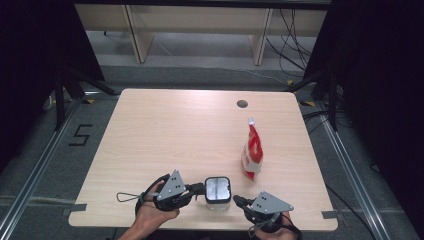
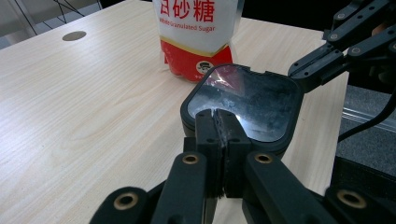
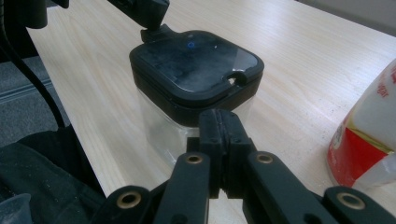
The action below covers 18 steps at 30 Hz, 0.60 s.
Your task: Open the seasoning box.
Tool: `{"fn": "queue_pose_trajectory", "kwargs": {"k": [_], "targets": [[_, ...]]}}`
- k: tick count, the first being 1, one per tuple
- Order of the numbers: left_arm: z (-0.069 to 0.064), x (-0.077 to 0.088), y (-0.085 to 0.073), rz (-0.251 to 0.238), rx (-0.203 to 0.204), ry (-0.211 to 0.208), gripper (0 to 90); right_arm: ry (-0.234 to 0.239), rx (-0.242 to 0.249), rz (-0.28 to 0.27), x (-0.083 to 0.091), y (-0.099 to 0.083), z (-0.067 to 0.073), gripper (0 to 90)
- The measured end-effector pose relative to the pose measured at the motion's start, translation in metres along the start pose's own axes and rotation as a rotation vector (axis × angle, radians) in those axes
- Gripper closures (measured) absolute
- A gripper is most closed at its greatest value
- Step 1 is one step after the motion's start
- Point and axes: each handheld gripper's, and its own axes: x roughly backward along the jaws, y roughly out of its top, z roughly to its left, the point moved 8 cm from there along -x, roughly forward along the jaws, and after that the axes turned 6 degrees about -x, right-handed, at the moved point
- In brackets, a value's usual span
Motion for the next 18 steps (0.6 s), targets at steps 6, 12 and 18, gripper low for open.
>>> {"fn": "queue_pose_trajectory", "kwargs": {"k": [6, 12, 18], "targets": [[0.0, 0.0, -0.0001, -0.001, -0.001, -0.001, 87.8, 0.008, 0.001, 0.006, -0.004, 0.001, 0.0013, 90.0], [0.0003, -0.0001, 0.0001, -0.009, -0.005, -0.001, 87.8, -0.003, 0.016, 0.007, -0.0052, 0.0034, 0.0017, 90.0], [-0.0003, -0.0003, -0.0003, -0.01, 0.006, -0.002, 87.8, 0.005, 0.019, 0.0, -0.0038, 0.0074, 0.0028, 90.0]]}}
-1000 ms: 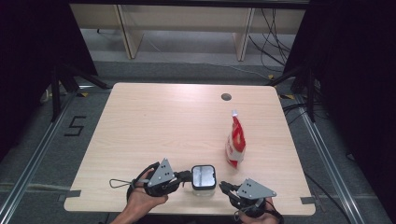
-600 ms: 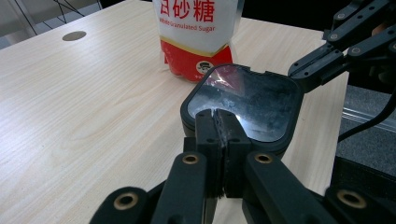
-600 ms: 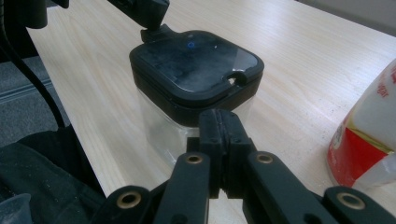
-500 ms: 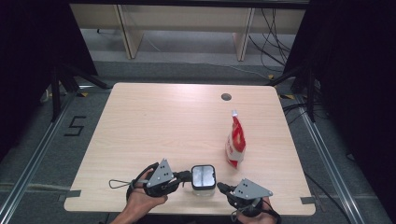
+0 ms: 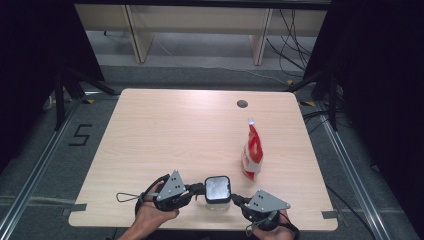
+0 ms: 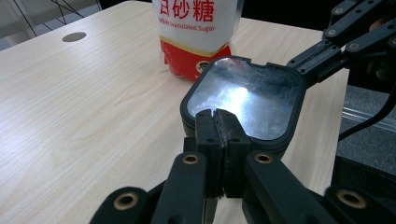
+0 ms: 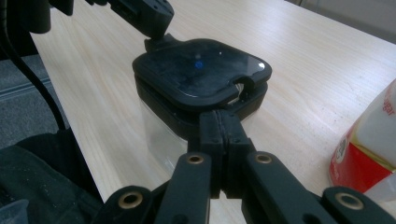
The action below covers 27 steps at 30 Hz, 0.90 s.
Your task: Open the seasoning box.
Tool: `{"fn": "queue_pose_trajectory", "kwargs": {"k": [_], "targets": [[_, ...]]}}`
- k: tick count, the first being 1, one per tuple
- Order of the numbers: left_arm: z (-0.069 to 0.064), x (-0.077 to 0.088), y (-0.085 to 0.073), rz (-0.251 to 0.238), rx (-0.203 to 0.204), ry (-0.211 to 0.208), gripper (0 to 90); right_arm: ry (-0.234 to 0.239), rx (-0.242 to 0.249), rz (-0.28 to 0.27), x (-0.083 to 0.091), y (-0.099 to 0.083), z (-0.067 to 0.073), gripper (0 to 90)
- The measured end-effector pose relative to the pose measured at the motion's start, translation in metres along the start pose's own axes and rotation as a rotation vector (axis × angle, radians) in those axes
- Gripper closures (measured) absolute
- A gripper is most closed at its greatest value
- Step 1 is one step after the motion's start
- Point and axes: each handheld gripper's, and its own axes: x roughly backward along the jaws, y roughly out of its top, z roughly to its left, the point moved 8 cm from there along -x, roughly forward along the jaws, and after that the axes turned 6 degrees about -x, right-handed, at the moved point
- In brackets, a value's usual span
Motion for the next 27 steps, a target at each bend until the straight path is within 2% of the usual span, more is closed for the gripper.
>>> {"fn": "queue_pose_trajectory", "kwargs": {"k": [5, 6, 8, 9, 13, 14, 15, 17, 20, 22, 23, 26, 27], "targets": [[0.0, 0.0, -0.001, 0.0, -0.009, -0.004, 87.7, 0.004, 0.019, -0.02, 0.001, 0.008, 0.003, 90.0], [0.0, 0.0, -0.001, 0.0, 0.002, -0.002, 87.8, -0.005, 0.023, -0.018, 0.002, 0.009, 0.002, 90.0], [-0.001, 0.0, -0.001, -0.002, 0.002, -0.003, 87.8, 0.007, 0.02, -0.026, 0.002, 0.012, 0.005, 90.0], [0.0, 0.001, -0.001, -0.002, -0.011, -0.004, 87.7, 0.004, 0.017, -0.03, 0.002, 0.013, 0.005, 90.0], [0.0, 0.001, -0.002, -0.004, -0.014, -0.009, 87.5, 0.004, 0.033, -0.041, 0.003, 0.019, 0.007, 90.0], [-0.001, 0.001, -0.002, -0.004, -0.002, -0.008, 87.5, 0.009, 0.03, -0.049, 0.002, 0.021, 0.008, 90.0], [0.0, 0.001, -0.002, -0.003, -0.019, -0.008, 87.4, 0.004, 0.033, -0.047, 0.003, 0.021, 0.007, 90.0], [0.0, 0.001, -0.002, -0.004, -0.017, -0.01, 87.2, 0.003, 0.015, -0.048, 0.003, 0.022, 0.008, 90.0], [-0.001, 0.002, -0.003, -0.004, -0.001, -0.013, 85.2, 0.001, 0.034, -0.057, 0.003, 0.026, 0.008, 90.0], [-0.001, 0.001, -0.003, -0.014, -0.008, -0.023, 84.1, -0.002, 0.021, -0.06, 0.003, 0.028, 0.009, 90.0], [0.0, 0.002, -0.003, -0.013, -0.025, -0.031, 83.5, 0.004, 0.034, -0.064, 0.002, 0.03, 0.009, 90.0], [0.002, 0.004, -0.005, -0.003, -0.028, -0.029, 79.9, 0.002, 0.042, -0.065, 0.002, 0.031, 0.01, 90.0], [0.003, 0.006, -0.007, 0.0, -0.007, -0.018, 76.8, -0.002, 0.047, -0.062, 0.001, 0.032, 0.011, 90.0]]}}
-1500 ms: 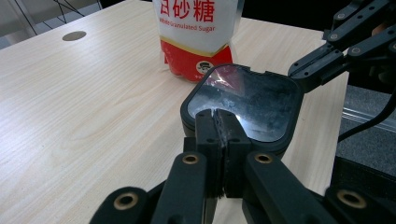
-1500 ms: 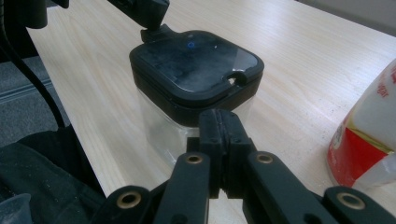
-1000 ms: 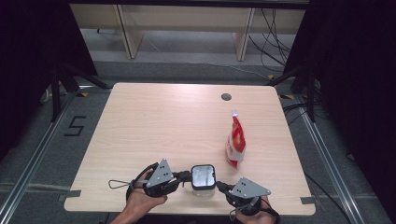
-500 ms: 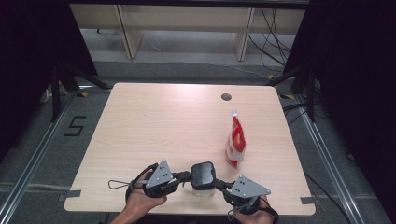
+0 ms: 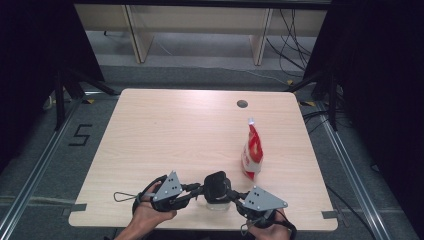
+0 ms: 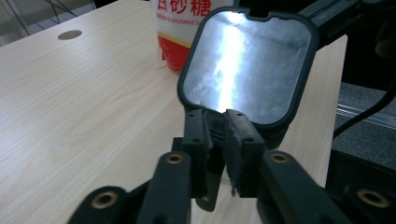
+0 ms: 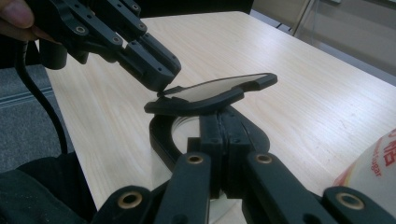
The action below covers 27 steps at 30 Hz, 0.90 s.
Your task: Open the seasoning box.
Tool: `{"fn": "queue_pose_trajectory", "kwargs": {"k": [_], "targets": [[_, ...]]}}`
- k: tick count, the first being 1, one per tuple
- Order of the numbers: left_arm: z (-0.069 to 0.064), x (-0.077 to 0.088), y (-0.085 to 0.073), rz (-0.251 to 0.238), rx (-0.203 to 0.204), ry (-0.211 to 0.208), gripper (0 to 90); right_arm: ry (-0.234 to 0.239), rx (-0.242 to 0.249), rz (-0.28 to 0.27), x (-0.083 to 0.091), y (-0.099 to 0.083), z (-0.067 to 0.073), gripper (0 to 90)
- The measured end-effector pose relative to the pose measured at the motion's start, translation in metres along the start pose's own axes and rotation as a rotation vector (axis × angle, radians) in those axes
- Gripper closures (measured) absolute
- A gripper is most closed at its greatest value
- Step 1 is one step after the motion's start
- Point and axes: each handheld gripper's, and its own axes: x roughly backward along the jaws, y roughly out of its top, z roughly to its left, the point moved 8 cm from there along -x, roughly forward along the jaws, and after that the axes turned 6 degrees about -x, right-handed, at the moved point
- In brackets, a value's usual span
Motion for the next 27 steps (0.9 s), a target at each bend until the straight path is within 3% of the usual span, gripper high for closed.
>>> {"fn": "queue_pose_trajectory", "kwargs": {"k": [2, 3, 7, 12, 15, 21, 27], "targets": [[0.003, 0.002, -0.004, 0.016, 0.01, -0.003, 72.7, 0.003, 0.008, 0.001, -0.001, 0.001, 0.0, 90.0], [0.003, 0.002, -0.007, 0.027, 0.004, -0.021, 70.8, -0.002, -0.015, 0.003, 0.0, 0.001, 0.001, 90.0], [0.001, 0.0, -0.022, 0.063, 0.018, -0.051, 63.4, 0.004, 0.006, 0.001, 0.0, 0.004, 0.002, 90.0], [0.006, -0.007, -0.038, 0.098, 0.029, -0.057, 60.3, 0.001, 0.015, -0.004, 0.0, 0.008, 0.003, 90.0], [0.005, -0.012, -0.043, 0.102, 0.012, -0.074, 58.8, 0.004, 0.016, -0.009, -0.001, 0.009, 0.004, 90.0], [0.003, -0.019, -0.044, 0.098, -0.005, -0.099, 59.8, 0.0, 0.017, -0.009, 0.001, 0.011, 0.003, 90.0], [0.001, -0.026, -0.047, 0.123, -0.034, -0.096, 73.3, 0.006, 0.025, -0.013, -0.002, 0.015, 0.006, 90.0]]}}
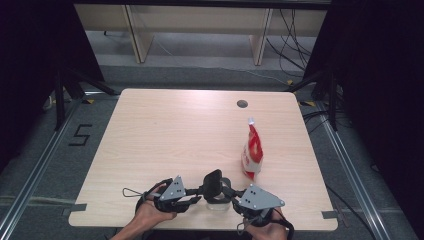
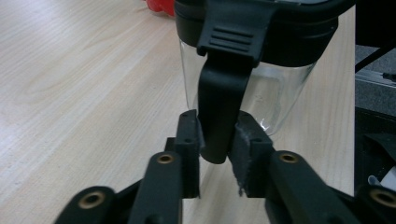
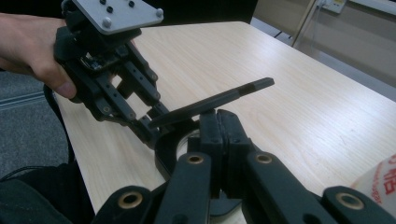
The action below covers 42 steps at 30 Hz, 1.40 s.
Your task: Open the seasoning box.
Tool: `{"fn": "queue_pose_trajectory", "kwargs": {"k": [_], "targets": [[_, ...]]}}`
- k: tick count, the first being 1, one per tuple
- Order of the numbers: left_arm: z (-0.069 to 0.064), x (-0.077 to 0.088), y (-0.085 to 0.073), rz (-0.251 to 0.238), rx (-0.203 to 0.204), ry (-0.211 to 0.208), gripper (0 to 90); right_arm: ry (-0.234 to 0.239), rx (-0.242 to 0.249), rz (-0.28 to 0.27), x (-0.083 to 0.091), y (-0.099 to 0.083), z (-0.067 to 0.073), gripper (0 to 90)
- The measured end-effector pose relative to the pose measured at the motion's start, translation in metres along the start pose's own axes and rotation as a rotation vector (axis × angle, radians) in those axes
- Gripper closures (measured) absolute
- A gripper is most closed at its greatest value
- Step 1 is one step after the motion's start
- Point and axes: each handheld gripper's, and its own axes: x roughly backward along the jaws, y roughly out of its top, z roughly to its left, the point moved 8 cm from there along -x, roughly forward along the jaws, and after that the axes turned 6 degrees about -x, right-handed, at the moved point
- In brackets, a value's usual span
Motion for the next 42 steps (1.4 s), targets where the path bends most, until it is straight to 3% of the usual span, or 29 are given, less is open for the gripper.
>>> {"fn": "queue_pose_trajectory", "kwargs": {"k": [2, 5, 9, 14, 17, 18, 19, 21, 26, 29, 39, 40, 42], "targets": [[-0.001, 0.0, 0.0, 0.007, -0.003, 0.004, 74.0, -0.004, 0.028, -0.01, -0.001, 0.002, -0.001, 90.0], [0.0, 0.001, 0.0, 0.019, -0.007, 0.033, 74.4, 0.002, -0.008, -0.007, -0.002, 0.003, 0.004, 90.0], [0.0, 0.001, 0.0, 0.03, -0.005, 0.033, 74.5, 0.019, 0.012, -0.011, -0.004, 0.007, 0.007, 90.0], [-0.002, 0.001, 0.001, 0.037, 0.01, 0.066, 74.5, 0.019, 0.019, -0.018, -0.009, 0.015, 0.012, 90.0], [-0.004, 0.001, 0.001, 0.041, 0.029, 0.066, 74.5, 0.031, 0.029, -0.02, -0.013, 0.019, 0.016, 90.0], [-0.004, 0.001, 0.001, 0.042, 0.03, 0.061, 74.5, 0.031, 0.056, -0.025, -0.014, 0.021, 0.016, 90.0], [-0.004, 0.001, 0.001, 0.039, 0.032, 0.078, 74.6, 0.038, 0.032, -0.02, -0.015, 0.022, 0.019, 90.0], [-0.004, 0.002, 0.0, 0.063, 0.02, 0.072, 74.6, 0.042, 0.043, -0.021, -0.018, 0.025, 0.021, 90.0], [-0.005, 0.001, 0.002, 0.041, 0.036, 0.09, 74.6, 0.055, 0.055, -0.014, -0.023, 0.029, 0.026, 90.0], [-0.005, 0.003, 0.0, 0.076, 0.025, 0.094, 74.6, 0.065, 0.057, -0.014, -0.026, 0.031, 0.029, 90.0], [-0.005, 0.001, 0.001, 0.055, 0.039, 0.114, 74.6, 0.079, 0.058, -0.016, -0.031, 0.034, 0.034, 90.0], [-0.005, 0.003, 0.0, 0.081, 0.01, 0.094, 74.7, 0.076, 0.052, -0.015, -0.031, 0.034, 0.035, 90.0], [-0.005, 0.003, -0.001, 0.084, 0.021, 0.09, 74.7, 0.075, 0.063, -0.013, -0.033, 0.035, 0.036, 90.0]]}}
